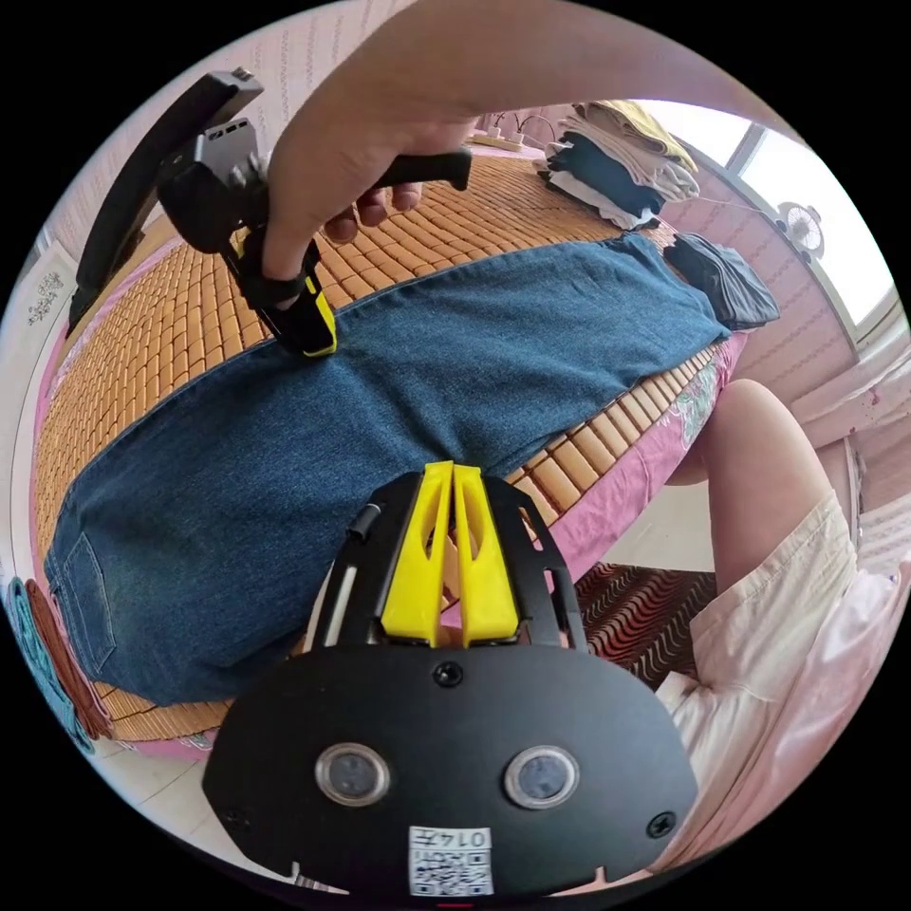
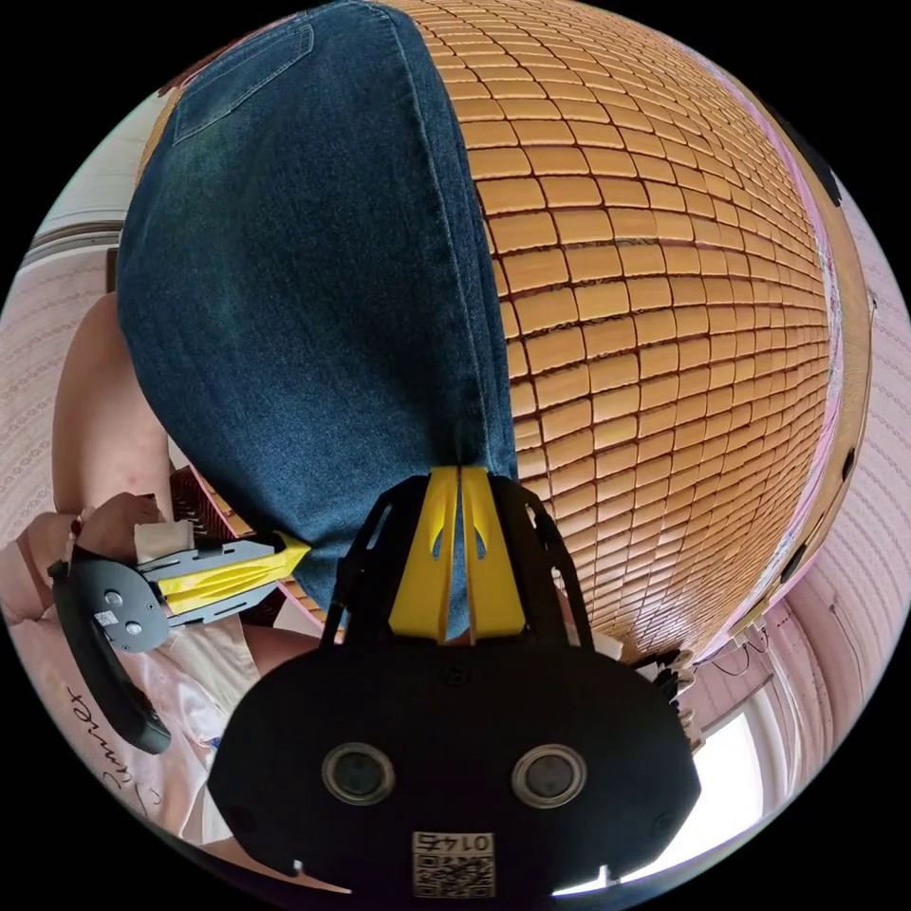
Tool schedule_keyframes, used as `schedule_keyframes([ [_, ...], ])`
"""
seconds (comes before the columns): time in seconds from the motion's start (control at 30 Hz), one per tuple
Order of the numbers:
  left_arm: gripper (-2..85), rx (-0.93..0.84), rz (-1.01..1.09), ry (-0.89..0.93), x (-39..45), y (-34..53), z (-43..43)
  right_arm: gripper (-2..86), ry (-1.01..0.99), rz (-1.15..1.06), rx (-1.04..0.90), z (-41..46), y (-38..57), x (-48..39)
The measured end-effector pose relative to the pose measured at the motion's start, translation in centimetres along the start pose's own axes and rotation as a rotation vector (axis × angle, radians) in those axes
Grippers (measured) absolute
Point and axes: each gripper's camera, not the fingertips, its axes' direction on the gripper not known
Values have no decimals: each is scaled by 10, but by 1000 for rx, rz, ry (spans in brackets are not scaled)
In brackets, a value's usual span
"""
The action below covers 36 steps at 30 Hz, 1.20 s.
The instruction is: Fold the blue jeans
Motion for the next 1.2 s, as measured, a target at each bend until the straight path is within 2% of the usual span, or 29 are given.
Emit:
schedule_keyframes([
  [0.47,-10,21,5,7,35,-39,16,-7,-79,-38,-132,56,32,32],
  [0.63,-10,-3,54,15,52,-52,17,-9,-38,-134,-139,83,67,29],
  [0.73,-10,15,61,51,63,-51,16,-9,-68,-99,28,100,117,37],
  [0.77,-10,17,62,66,64,-51,15,-9,-105,-57,140,107,146,44],
  [0.83,-9,35,105,175,74,-54,12,-9,-158,10,302,122,201,54],
  [0.9,-8,118,123,214,84,-58,6,-8,-260,65,519,149,293,57],
  [0.93,-7,177,141,216,93,-63,1,-8,-282,84,561,158,318,56],
  [1.07,11,276,209,188,127,-85,-4,-6,-426,358,686,246,494,36],
  [1.2,74,320,293,286,168,-114,2,5,-529,711,855,334,658,-4],
])
